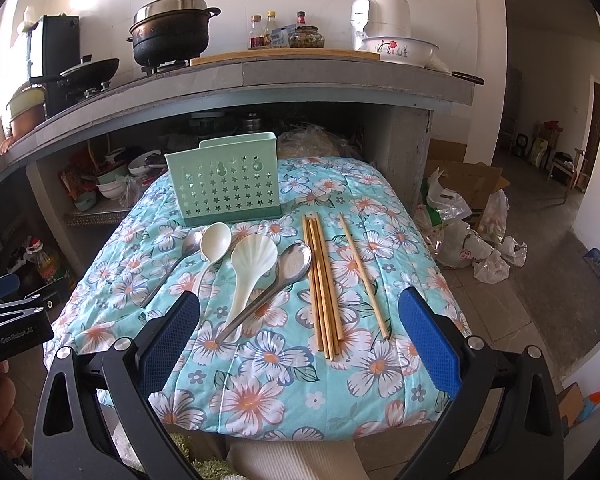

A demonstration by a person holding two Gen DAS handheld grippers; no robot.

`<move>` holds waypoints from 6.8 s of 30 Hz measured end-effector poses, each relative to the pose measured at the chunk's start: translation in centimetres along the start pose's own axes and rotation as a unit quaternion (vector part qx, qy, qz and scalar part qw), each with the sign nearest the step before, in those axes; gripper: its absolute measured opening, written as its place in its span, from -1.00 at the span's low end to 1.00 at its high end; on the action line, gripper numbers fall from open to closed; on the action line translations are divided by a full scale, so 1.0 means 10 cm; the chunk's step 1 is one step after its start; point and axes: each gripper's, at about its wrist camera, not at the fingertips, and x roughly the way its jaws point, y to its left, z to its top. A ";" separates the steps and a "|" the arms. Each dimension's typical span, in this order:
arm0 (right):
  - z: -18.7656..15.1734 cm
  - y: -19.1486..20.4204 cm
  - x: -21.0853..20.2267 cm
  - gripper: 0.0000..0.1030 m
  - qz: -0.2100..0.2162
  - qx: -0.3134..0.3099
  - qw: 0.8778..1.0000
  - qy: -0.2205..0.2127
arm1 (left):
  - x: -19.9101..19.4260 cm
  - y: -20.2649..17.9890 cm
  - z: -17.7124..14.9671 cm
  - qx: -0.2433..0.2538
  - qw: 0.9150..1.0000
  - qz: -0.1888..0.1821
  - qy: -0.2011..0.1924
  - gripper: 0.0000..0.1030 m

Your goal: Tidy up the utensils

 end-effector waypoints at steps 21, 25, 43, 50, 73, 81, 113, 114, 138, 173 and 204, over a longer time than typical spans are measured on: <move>0.14 0.06 0.73 0.88 -0.063 -0.073 0.995 -0.007 | 0.83 0.26 0.22 -0.039 0.995 -0.079 0.052 0.84; 0.20 0.11 0.87 0.88 -0.050 -0.080 0.996 -0.008 | 0.95 0.27 0.32 -0.042 0.991 -0.120 0.042 0.84; 0.40 -0.06 1.45 0.88 0.102 0.018 0.993 0.054 | 1.97 -0.22 1.14 0.065 0.969 -0.228 0.064 0.84; 0.38 -0.20 1.64 0.88 0.126 0.055 0.986 0.089 | 2.42 -0.35 1.23 0.087 0.948 -0.279 0.129 0.30; 0.38 -0.26 1.82 0.88 0.126 0.059 0.984 0.107 | 2.86 -0.78 1.15 0.181 0.920 -0.286 0.199 -0.75; 0.54 -0.26 1.78 0.88 0.135 0.041 0.985 0.095 | 2.75 -1.01 1.10 0.218 0.926 -0.240 0.193 -0.85; 0.97 0.74 3.38 -0.85 0.330 -0.141 0.887 0.290 | 2.31 0.12 0.82 -0.007 0.969 -0.209 0.128 -0.97; 0.98 0.73 3.36 -0.86 0.326 -0.144 0.888 0.290 | 2.28 0.11 0.81 -0.007 0.970 -0.209 0.126 -0.97; 1.63 0.20 1.68 -0.90 0.176 -0.124 0.975 0.054 | 1.13 0.11 1.67 0.005 0.985 -0.156 -0.069 -0.99; 1.47 -0.86 0.83 -0.89 0.130 -0.017 0.991 -0.019 | 2.27 -0.62 2.47 -0.007 0.985 -0.124 -0.118 -0.98; 2.72 -0.44 1.38 -0.89 0.033 -0.083 0.985 -0.145 | 1.64 -0.15 1.50 -0.069 0.975 -0.198 -0.074 0.55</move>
